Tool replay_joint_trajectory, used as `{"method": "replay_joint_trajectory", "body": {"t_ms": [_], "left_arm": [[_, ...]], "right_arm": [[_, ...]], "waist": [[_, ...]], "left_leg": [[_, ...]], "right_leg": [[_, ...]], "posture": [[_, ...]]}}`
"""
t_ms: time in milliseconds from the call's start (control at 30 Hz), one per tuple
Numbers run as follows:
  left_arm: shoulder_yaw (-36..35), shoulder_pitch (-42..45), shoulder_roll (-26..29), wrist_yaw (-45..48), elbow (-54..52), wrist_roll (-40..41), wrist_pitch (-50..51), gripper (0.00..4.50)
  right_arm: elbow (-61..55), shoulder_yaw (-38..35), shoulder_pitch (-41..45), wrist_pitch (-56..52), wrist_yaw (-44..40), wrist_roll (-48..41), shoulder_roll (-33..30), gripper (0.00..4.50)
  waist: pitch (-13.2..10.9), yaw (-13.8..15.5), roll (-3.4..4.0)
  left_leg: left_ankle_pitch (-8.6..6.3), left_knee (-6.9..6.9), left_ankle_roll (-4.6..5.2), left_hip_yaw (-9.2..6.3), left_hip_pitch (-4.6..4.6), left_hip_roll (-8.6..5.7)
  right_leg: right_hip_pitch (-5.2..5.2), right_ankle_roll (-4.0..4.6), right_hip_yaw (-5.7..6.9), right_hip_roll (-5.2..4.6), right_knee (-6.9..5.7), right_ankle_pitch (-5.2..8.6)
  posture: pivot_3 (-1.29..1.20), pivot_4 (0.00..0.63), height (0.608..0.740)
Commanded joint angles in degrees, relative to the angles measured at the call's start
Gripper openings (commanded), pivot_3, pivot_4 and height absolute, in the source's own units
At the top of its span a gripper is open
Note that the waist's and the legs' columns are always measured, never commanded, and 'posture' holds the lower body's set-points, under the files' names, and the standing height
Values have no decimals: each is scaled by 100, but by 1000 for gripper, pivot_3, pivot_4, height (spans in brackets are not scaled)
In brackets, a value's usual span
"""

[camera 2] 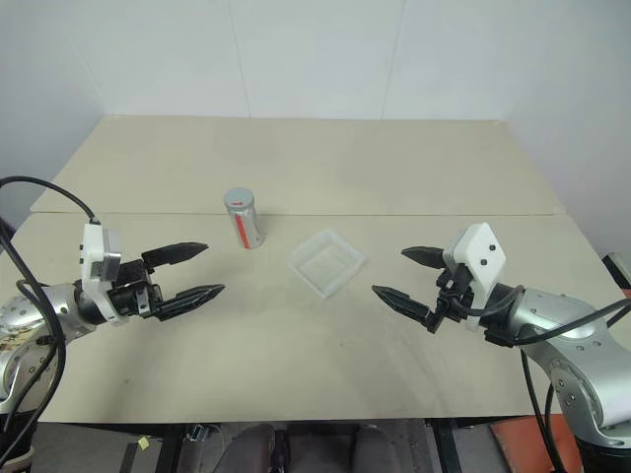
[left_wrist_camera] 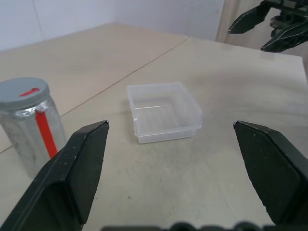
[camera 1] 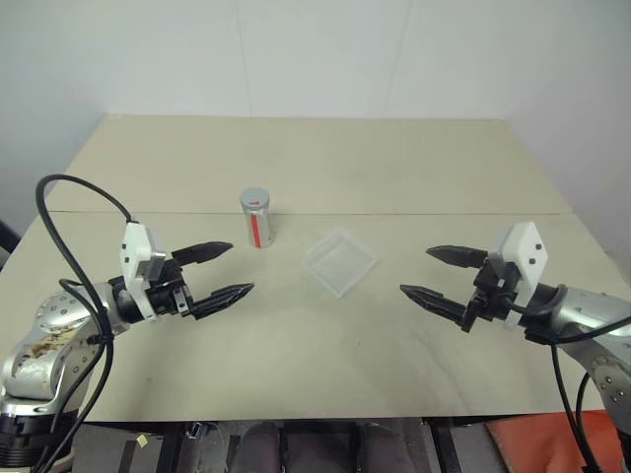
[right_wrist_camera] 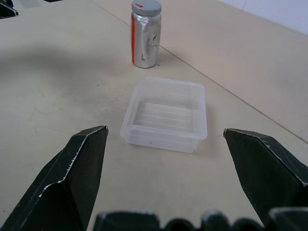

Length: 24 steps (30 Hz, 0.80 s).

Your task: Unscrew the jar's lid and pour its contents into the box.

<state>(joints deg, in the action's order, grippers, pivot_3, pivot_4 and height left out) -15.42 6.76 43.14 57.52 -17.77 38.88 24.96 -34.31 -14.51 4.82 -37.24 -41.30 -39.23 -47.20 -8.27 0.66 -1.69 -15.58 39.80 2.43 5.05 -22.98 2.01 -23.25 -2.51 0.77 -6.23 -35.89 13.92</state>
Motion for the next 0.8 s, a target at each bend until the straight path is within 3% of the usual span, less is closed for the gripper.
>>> {"method": "replay_joint_trajectory", "body": {"t_ms": [33, 267, 800], "left_arm": [[-41, 33, 13, -14, -140, -7, -83, 4500], [-59, 81, -164, -308, -87, -200, -254, 4500], [926, 515, -2109, -3640, 78, -2279, -338, 4500]], "right_arm": [[-122, -80, 49, 92, -11, -20, 12, 4455], [-163, -90, 16, 40, 3, -65, 23, 4455], [-283, -92, -9, 61, 60, -73, 42, 4455]], "waist": [[0, 0, 0], [0, 2, 0], [1, 21, -3]], "left_leg": [[0, 0, 0, 0, 0, 0], [0, 0, 0, 0, 0, 0], [-1, 1, 1, -5, 0, -3]], "right_leg": [[0, 0, 0, 0, 0, 0], [0, 0, 0, 0, 0, 0], [5, -1, 0, -3, -1, -1]], "posture": [[0, 150, 740], [0, 150, 740], [0, 150, 740]]}}
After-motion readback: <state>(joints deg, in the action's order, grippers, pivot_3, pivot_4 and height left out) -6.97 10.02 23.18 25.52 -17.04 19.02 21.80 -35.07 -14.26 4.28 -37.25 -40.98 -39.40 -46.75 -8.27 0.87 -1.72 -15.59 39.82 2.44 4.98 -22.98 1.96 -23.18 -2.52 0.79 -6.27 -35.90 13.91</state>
